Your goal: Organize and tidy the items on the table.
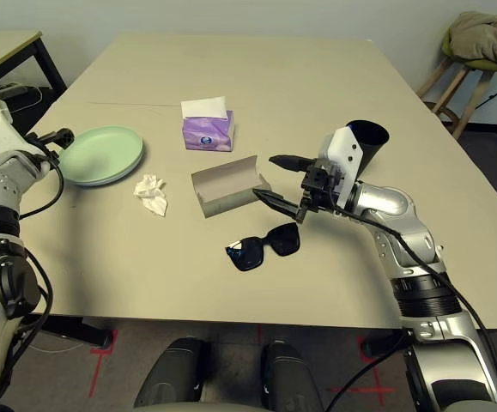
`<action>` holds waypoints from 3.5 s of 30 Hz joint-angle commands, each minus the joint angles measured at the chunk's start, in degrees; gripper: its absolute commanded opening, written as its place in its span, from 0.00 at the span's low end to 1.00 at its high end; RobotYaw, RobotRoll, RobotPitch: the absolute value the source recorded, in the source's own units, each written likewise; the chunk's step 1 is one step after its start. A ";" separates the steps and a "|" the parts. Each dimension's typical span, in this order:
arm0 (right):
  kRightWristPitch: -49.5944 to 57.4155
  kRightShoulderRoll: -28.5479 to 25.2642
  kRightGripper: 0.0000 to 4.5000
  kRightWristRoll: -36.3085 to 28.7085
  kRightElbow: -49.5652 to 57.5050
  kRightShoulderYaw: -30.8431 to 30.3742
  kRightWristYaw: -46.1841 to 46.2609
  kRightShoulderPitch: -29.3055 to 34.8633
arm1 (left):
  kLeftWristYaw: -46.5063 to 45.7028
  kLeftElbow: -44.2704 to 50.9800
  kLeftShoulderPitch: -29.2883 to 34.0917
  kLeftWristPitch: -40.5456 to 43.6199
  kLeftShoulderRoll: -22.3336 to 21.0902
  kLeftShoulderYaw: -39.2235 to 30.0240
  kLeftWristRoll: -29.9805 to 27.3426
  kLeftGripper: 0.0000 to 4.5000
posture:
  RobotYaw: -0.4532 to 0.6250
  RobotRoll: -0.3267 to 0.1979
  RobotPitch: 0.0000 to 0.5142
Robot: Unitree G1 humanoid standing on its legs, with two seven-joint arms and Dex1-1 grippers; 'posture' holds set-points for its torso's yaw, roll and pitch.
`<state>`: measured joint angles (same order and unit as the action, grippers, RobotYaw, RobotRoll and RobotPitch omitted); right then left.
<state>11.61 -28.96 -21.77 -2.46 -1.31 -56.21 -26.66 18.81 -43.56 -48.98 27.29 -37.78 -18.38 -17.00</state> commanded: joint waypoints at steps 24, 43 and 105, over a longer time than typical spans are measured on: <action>-0.52 -2.44 1.00 2.20 0.42 -0.72 -1.92 -0.20 | 45.78 2.85 5.25 -14.21 -4.67 15.66 4.41 0.99 | 0.57 0.62 0.14; -4.11 -2.36 1.00 2.46 -1.97 -0.25 -2.97 0.12 | 48.87 -1.52 3.84 -17.85 -0.80 23.30 12.04 0.99 | 0.57 0.62 0.13; 11.19 -0.04 1.00 -0.93 4.91 -1.38 -0.43 -1.46 | 16.49 3.20 -2.46 4.65 4.19 7.98 8.41 0.01 | 0.61 0.62 0.12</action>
<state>21.81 -29.10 -22.05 1.31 -2.24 -57.18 -27.97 37.99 -38.23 -50.18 32.86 -34.06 -9.32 -8.38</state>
